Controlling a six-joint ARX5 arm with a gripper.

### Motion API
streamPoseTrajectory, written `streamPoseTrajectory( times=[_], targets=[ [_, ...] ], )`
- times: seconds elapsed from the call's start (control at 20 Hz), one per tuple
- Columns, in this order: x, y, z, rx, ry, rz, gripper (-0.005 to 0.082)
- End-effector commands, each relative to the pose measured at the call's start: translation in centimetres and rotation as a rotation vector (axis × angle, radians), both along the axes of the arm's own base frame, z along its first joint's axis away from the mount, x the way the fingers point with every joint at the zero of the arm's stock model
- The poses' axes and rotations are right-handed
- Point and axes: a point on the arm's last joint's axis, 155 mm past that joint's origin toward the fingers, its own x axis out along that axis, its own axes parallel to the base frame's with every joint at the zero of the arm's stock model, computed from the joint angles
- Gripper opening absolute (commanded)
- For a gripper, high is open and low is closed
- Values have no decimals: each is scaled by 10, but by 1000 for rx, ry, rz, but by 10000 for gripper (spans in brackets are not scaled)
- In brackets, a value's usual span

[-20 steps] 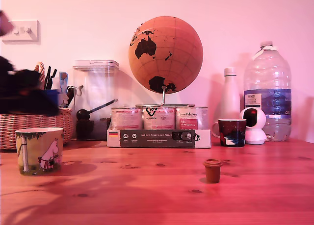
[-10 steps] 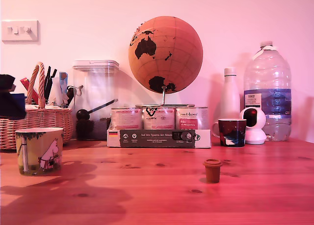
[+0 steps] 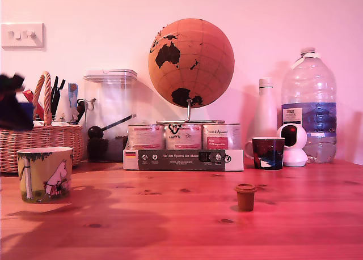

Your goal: Pick up the coffee capsules on the table and drop them inside the coffee cup

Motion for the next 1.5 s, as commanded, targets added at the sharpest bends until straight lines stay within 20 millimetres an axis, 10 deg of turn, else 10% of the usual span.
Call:
streamPoseTrajectory(
  times=[0.0, 0.65, 1.25, 1.45],
  targets=[
    [3, 0, -2, -8, 29, 4, 104],
    [35, -7, -43, 4, 417, -1, 105],
    [36, -7, -44, 5, 430, 0, 126],
    [43, -7, -39, 2, 400, 4, 666]
  ],
)
